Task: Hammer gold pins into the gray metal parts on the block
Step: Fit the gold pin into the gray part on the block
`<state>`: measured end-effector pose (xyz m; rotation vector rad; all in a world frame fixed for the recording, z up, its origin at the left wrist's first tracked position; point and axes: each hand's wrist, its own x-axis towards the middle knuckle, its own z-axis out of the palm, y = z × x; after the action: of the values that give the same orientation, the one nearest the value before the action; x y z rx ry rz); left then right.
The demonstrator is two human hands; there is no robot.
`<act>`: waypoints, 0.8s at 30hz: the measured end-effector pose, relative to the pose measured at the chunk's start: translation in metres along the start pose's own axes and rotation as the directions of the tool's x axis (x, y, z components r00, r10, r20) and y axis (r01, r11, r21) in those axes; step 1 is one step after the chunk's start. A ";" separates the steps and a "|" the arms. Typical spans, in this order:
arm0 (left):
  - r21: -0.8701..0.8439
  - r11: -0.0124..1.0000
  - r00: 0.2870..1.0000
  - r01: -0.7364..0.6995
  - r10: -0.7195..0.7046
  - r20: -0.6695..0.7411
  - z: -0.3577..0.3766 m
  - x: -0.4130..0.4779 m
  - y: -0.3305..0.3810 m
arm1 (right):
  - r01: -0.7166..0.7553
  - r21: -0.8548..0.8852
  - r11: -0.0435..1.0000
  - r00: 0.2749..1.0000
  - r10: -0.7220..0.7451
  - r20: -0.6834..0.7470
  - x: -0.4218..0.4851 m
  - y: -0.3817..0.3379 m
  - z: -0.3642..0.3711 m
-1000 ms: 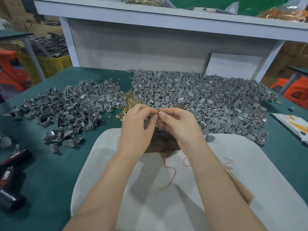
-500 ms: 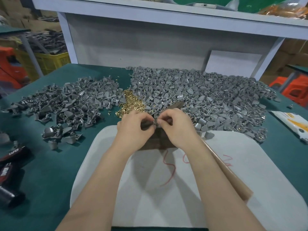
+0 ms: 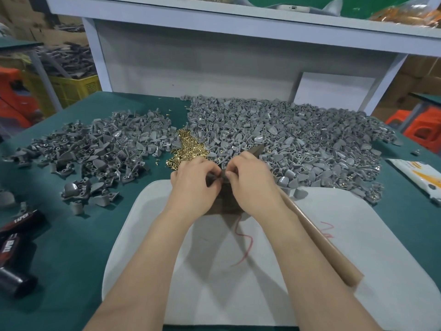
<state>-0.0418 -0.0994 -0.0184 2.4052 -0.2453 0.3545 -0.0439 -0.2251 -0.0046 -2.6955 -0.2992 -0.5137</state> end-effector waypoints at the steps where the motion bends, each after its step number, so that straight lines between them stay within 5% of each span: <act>1: -0.001 1.000 1.000 -0.003 0.003 0.002 0.000 0.000 0.000 | 0.004 -0.007 1.000 1.000 -0.004 -0.003 0.000 0.000 0.001; 10: -0.008 1.000 1.000 0.006 -0.006 -0.018 0.001 0.000 0.000 | -0.133 0.307 0.942 0.989 0.148 -0.025 -0.003 0.007 0.006; 24: -0.003 1.000 1.000 -0.004 0.004 -0.015 0.003 0.000 -0.002 | -0.244 0.344 0.907 0.969 0.216 0.119 0.004 0.008 -0.003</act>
<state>-0.0408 -0.0998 -0.0212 2.3989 -0.2439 0.3730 -0.0390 -0.2327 -0.0029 -2.3565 -0.0801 -0.2531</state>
